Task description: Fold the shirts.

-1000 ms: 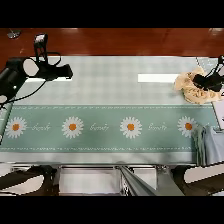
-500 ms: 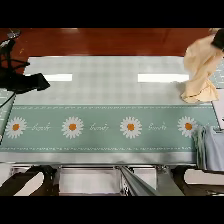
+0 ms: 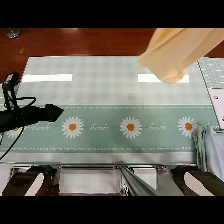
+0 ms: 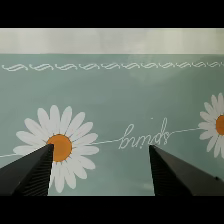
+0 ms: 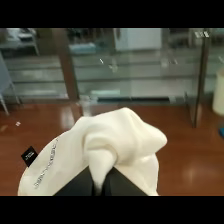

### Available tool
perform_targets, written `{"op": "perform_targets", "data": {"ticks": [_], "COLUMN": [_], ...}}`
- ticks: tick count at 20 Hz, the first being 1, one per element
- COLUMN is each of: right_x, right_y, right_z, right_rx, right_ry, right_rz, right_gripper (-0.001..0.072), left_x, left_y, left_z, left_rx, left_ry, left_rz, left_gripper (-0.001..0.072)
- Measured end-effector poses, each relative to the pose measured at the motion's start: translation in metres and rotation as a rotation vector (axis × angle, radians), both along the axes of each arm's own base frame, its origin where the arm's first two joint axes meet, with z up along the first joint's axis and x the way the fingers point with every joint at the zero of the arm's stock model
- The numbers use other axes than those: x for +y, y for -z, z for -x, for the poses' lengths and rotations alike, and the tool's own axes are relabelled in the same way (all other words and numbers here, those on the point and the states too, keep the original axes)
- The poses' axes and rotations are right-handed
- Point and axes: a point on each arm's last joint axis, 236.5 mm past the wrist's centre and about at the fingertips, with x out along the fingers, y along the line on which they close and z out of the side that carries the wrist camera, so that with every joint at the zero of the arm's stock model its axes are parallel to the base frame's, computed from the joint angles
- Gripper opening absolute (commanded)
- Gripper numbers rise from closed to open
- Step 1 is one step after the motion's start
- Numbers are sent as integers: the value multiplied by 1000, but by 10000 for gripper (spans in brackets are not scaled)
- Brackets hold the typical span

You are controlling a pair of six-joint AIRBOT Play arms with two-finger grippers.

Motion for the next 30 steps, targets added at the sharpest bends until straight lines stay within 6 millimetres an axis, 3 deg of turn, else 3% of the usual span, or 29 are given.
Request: {"op": "perform_targets", "data": {"ticks": [2, 4, 7, 9, 16, 18, 20, 21, 23, 25, 26, 28, 30], "right_x": [26, 58, 109, 148, 291, 327, 348, 352, 339, 293, 260, 172, 77], "right_y": [-17, -17, 24, 78, 321, 380, 419, 426, 420, 392, 376, 355, 358], "right_z": [24, 42, 53, 54, 67, 79, 87, 86, 69, 31, 12, -16, -15], "right_rx": [-52, -46, 76, 218, 765, 891, 994, 1028, 1057, 1037, 1014, 979, 987], "right_ry": [-63, -154, -316, -429, -676, -714, -731, -734, -717, -648, -593, -438, -248], "right_rz": [27, 52, 94, 114, 120, 113, 69, 37, -18, -88, -121, -174, -222], "right_gripper": [25, 25, 25, 24, 41, 622, 624, 623, 622, 621, 621, 621, 620], "left_x": [0, 0, 2, 3, 5, 6, 5, 5, 4, 1, -1, -6, -14], "left_y": [0, -3, -9, -12, -16, -16, -16, -15, -12, -5, 2, 19, 44], "left_z": [-1, -6, -14, -18, -24, -24, -24, -22, -19, -10, -3, 10, 27], "left_rx": [-19, -47, -93, -113, -140, -141, -135, -129, -109, -54, -11, 89, 211], "left_ry": [-9, -23, -42, -51, -68, -75, -77, -74, -68, -59, -51, -40, -32], "left_rz": [6, 12, 16, 18, 22, 26, 29, 29, 30, 38, 42, 54, 89], "left_gripper": [704, 703, 703, 703, 703, 703, 704, 704, 703, 704, 703, 703, 703]}}
